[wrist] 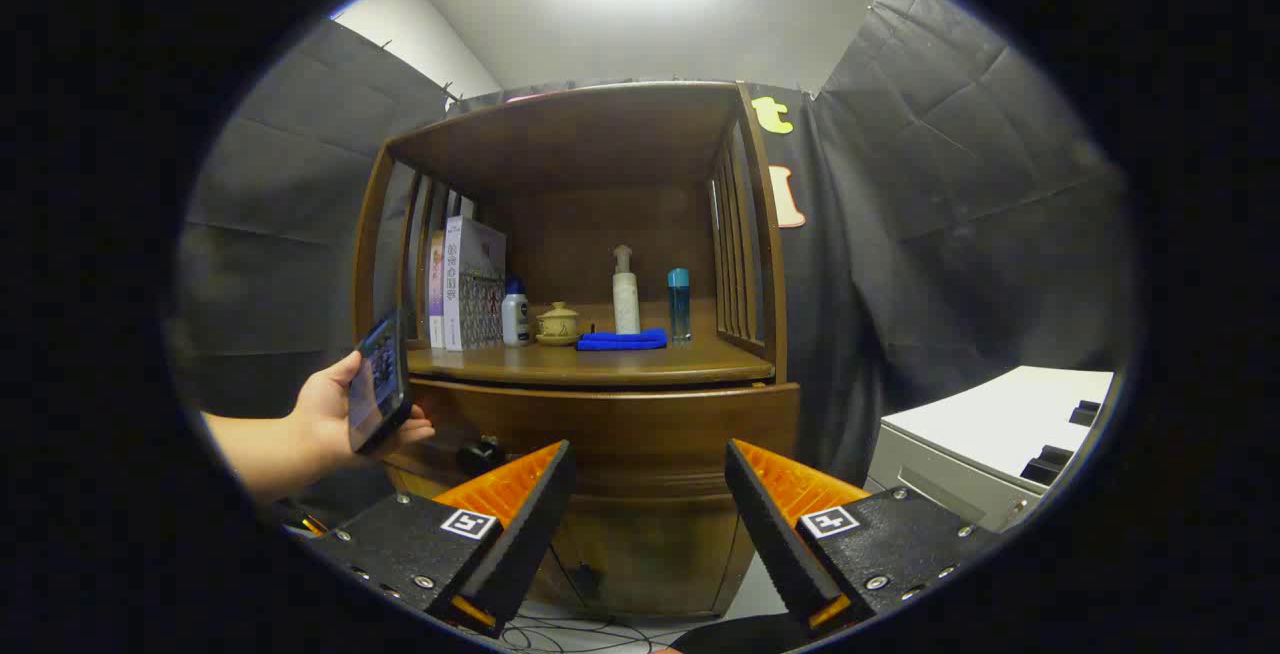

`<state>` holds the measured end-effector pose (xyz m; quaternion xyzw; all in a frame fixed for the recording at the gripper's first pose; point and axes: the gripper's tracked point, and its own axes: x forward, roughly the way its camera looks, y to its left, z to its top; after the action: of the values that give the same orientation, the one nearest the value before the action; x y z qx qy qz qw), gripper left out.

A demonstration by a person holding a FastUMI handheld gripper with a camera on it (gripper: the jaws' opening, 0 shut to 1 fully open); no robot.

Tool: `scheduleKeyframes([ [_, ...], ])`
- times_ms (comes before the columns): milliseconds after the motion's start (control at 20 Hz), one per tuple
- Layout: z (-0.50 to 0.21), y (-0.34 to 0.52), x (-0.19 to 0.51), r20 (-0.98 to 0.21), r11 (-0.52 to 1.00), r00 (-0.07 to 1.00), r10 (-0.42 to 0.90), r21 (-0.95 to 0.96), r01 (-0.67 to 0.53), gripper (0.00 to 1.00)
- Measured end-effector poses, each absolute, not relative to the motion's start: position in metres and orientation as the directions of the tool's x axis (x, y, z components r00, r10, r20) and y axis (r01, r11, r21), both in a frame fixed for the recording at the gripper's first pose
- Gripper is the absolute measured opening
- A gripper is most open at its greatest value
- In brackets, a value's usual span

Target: Pull open the drawer, take out the items inside it, and place them on the countertop above the cabinet.

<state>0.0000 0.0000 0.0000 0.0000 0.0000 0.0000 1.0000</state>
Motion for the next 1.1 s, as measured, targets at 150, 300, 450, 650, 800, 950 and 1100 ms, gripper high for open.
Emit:
scheduleKeyframes([
  [150, 0.002, -0.006, 0.005, 0.007, 1.0, 1.0, -0.006, -0.003, 0.006, 0.95],
  [300, 0.006, -0.007, 0.006, 0.01, 1.0, 1.0, -0.007, 0.011, 0.007, 0.95],
  [450, 0.019, 0.001, 0.001, 0.039, 0.999, 0.999, 0.012, 0.052, -0.014, 0.95],
  [650, 0.018, 0.024, -0.002, 0.054, 0.996, 0.997, 0.052, 0.063, -0.056, 0.94],
  [800, 0.015, 0.034, -0.009, 0.055, 0.996, 0.997, 0.063, 0.052, -0.065, 0.94],
  [950, 0.014, 0.041, -0.013, 0.04, 0.996, 0.997, 0.064, 0.066, -0.067, 0.94],
  [1100, 0.024, 0.043, -0.021, 0.055, 0.995, 0.997, 0.059, 0.078, -0.063, 0.94],
])
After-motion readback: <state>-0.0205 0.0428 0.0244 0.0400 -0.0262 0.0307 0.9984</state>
